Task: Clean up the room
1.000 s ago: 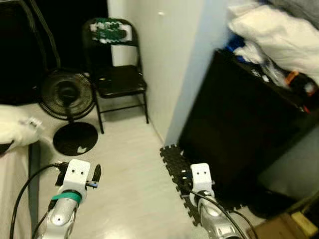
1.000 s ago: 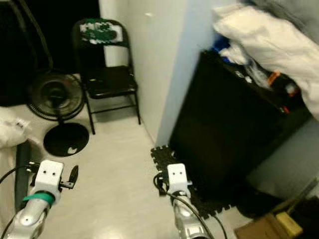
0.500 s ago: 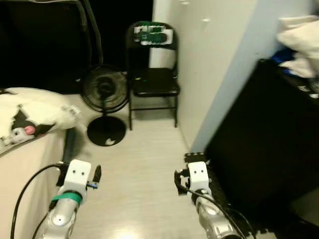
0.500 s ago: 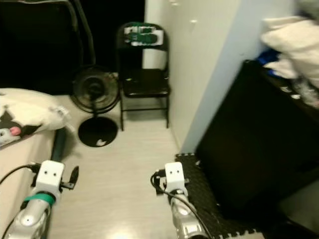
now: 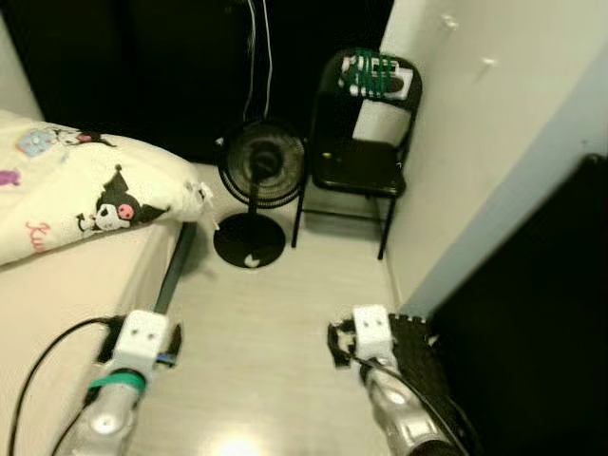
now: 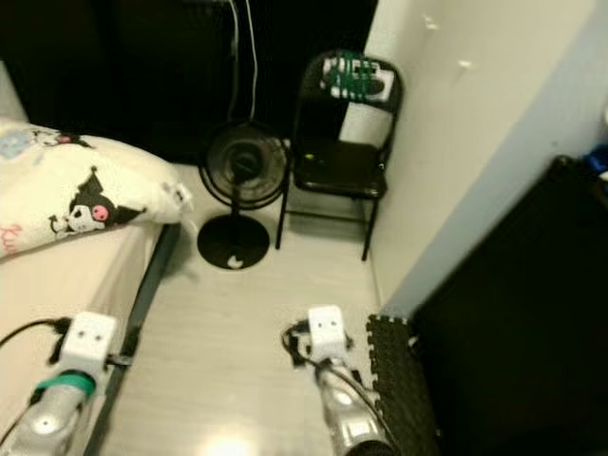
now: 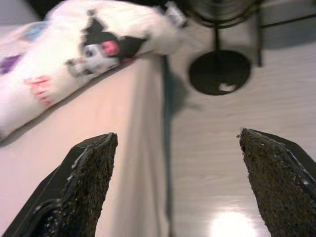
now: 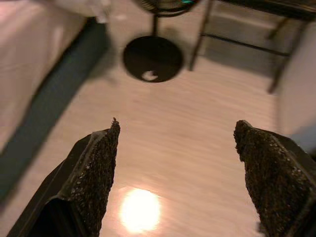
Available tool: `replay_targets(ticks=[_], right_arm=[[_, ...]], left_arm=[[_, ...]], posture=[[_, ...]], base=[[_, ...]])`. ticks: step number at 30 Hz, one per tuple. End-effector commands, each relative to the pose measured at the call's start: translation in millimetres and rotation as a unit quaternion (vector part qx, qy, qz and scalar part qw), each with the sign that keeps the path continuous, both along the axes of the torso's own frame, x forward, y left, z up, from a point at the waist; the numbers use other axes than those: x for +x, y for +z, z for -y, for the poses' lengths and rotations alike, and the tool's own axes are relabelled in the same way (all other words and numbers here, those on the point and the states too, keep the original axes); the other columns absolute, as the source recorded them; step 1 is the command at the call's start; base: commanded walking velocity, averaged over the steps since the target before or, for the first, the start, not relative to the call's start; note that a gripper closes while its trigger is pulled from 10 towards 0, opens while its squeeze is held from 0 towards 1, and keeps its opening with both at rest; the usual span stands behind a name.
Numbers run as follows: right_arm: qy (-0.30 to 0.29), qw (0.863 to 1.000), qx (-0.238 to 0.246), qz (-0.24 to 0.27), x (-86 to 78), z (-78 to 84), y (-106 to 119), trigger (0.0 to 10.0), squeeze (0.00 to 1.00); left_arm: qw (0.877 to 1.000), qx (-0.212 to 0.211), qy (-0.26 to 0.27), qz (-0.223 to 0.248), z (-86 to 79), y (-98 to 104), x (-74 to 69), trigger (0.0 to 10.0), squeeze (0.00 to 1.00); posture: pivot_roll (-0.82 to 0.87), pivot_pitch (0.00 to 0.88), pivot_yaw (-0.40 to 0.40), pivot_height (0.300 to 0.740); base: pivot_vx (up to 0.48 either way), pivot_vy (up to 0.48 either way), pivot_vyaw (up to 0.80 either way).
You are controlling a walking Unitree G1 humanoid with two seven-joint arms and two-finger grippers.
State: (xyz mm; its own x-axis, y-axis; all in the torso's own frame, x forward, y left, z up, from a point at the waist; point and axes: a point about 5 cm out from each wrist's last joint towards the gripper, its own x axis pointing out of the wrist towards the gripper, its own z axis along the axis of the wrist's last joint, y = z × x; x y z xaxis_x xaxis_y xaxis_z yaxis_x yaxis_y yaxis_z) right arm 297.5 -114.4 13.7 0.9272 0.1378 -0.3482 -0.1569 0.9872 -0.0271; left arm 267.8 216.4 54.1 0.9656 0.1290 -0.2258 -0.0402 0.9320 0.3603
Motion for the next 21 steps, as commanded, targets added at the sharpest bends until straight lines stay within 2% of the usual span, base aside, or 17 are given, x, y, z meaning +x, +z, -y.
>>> replay_targets(ticks=[1,6,7,13,18,21], right_arm=[[-0.010,1.000,0.001,-0.026,-6.7,4.0,-10,10.0,0.00],[-0.017,0.999,0.007,-0.033,-7.3,3.1,-11,10.0,0.00],[-0.030,0.999,0.015,-0.036,-7.4,5.2,-12,10.0,0.00],[-0.046,0.998,0.019,-0.035,-6.9,9.4,-12,10.0,0.00],[-0.069,0.997,0.028,-0.035,-7.7,14.9,-12,10.0,0.00],[-0.072,0.996,0.030,-0.038,-8.0,16.7,-13,10.0,0.00]], left_arm=[[1.000,0.006,-0.001,-0.023,1.1,-11,-3.0,10.0,0.00],[1.000,-0.002,0.000,-0.010,2.2,-4,8.3,10.0,0.00],[1.000,-0.026,0.012,0.002,3.1,1,12.6,10.0,0.00],[0.999,-0.043,0.013,0.013,5.7,6,16.8,10.0,0.00],[0.999,-0.046,0.004,0.015,8.5,6,19.1,10.0,0.00],[0.998,-0.061,-0.008,0.024,12.5,9,19.8,10.0,0.00]], posture=[[0.12,0.000,-0.055,0.740],[0.11,0.000,-0.038,0.740],[0.10,0.000,-0.028,0.740],[0.10,0.000,-0.024,0.740],[0.09,0.000,-0.024,0.740],[0.09,0.000,-0.029,0.740]], base=[[0.000,0.000,0.80],[0.000,0.000,0.80],[0.000,0.000,0.80],[0.000,0.000,0.80],[0.000,0.000,0.00],[0.000,0.000,0.00]])
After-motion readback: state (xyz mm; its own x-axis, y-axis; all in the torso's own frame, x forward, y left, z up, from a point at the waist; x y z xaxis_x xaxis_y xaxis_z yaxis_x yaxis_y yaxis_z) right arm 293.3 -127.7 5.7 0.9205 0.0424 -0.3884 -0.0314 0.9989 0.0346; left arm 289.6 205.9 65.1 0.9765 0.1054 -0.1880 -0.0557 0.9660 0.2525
